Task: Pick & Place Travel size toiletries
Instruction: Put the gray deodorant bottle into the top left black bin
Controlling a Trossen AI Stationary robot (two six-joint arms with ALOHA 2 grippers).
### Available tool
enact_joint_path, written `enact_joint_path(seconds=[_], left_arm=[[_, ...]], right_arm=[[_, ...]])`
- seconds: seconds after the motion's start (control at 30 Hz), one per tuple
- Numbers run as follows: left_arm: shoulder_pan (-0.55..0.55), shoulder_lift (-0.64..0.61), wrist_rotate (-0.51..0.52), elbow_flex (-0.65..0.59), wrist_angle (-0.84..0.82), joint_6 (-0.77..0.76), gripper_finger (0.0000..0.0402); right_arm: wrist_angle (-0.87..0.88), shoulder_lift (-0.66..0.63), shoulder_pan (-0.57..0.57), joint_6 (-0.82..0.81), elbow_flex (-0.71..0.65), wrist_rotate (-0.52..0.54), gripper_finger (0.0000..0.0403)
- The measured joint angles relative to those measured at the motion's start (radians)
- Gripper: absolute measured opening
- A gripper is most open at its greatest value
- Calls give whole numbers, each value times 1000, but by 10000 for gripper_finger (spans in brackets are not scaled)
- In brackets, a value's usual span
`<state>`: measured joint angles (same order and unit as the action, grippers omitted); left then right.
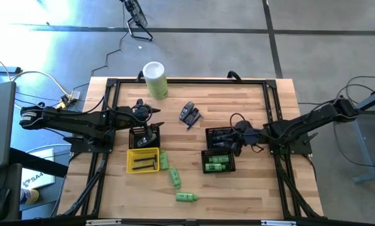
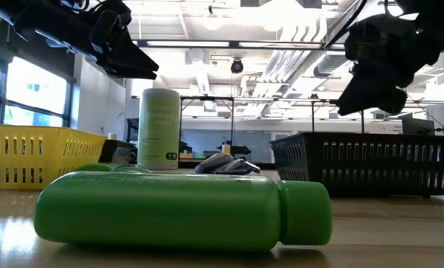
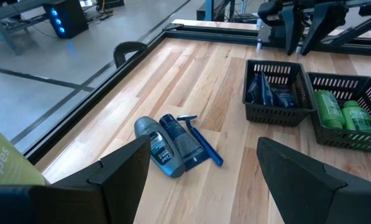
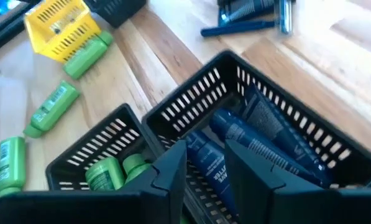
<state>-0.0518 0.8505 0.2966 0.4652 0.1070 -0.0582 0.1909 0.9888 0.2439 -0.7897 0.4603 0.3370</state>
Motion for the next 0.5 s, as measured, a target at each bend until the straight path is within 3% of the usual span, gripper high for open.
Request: enact_joint_path(seconds=[0.23,0.5], left_arm=[[0,0,0,0,0,0,287],[0,0,0,0,0,0,287]], right_arm=[[-28,-71,-40,115,0,1,90],[-220,-66,-121,363,0,65,89]])
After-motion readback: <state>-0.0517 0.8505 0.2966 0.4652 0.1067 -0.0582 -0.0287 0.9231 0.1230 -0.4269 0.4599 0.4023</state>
